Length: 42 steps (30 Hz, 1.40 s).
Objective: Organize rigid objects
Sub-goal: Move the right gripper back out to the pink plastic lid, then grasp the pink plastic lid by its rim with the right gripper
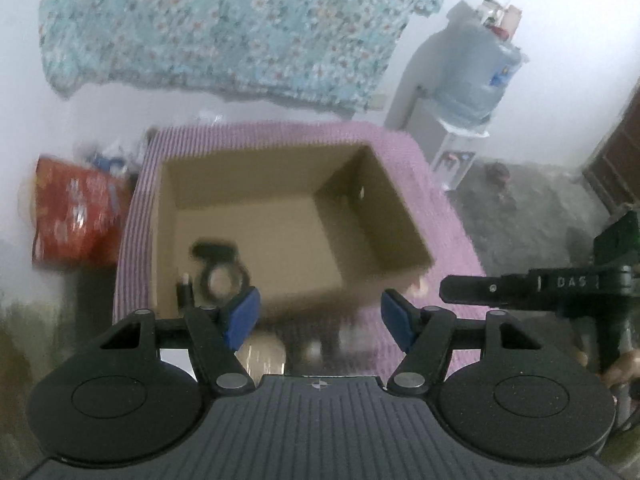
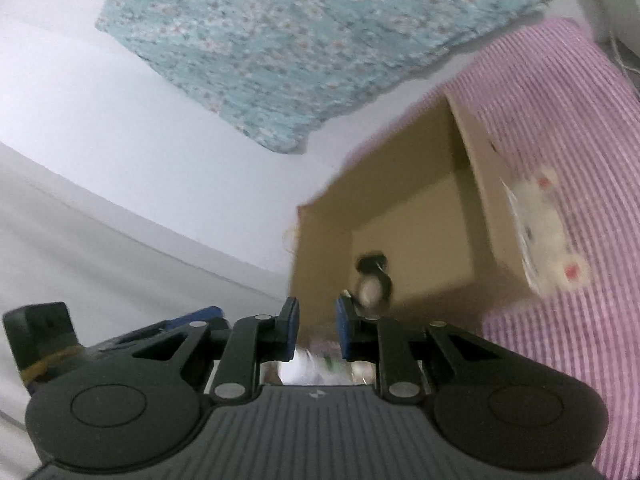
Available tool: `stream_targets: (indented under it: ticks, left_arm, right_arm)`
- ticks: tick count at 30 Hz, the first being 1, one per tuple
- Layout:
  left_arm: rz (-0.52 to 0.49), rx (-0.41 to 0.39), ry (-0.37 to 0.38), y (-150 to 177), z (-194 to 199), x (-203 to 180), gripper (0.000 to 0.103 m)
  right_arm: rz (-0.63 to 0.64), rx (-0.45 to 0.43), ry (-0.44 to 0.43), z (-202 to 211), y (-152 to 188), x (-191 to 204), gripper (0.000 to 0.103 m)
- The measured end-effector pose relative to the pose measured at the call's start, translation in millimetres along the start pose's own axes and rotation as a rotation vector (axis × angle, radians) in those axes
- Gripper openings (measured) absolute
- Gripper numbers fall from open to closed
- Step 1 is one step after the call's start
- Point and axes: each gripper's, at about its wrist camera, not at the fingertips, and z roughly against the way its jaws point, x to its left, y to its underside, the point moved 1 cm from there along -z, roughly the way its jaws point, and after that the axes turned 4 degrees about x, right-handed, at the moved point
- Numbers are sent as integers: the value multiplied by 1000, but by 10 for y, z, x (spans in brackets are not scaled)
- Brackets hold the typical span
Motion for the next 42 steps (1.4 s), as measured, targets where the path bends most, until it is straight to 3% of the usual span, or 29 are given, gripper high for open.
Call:
stream_targets:
  ticks: [5,10,13,17,20,28,35,42]
  left_arm:
    - [69,125,-31,480,-320,190,67]
    - [47,227,-155,807,-754,272,67]
    - [40,270,-166,945,-942,311,67]
    - [29,297,-174,1069,-1056,385,67]
    - [30,323,-176,1086,-1177,428,67]
    - [25,334,-148,1116,-1328,499,74]
    - [7,327,-141,1115,-1321,525,74]
    - [25,311,-85,1159,-1273,573,74]
  right_arm:
    - [6,122,96,-434,455,-88,22]
    - [26,259,146,-1002,744,-133,22]
    - [52,329,169,-1321,844,-130,22]
    - [95,380,210,-1633,900,-105,24]
    - [126,401,236,-1776,915,-51,48]
    - [206,433,285,-2049,984,-20,48]
    - [227,424,291,-2164,1008,-39,38]
    - [235,410,323,-2192,1053,-100,11]
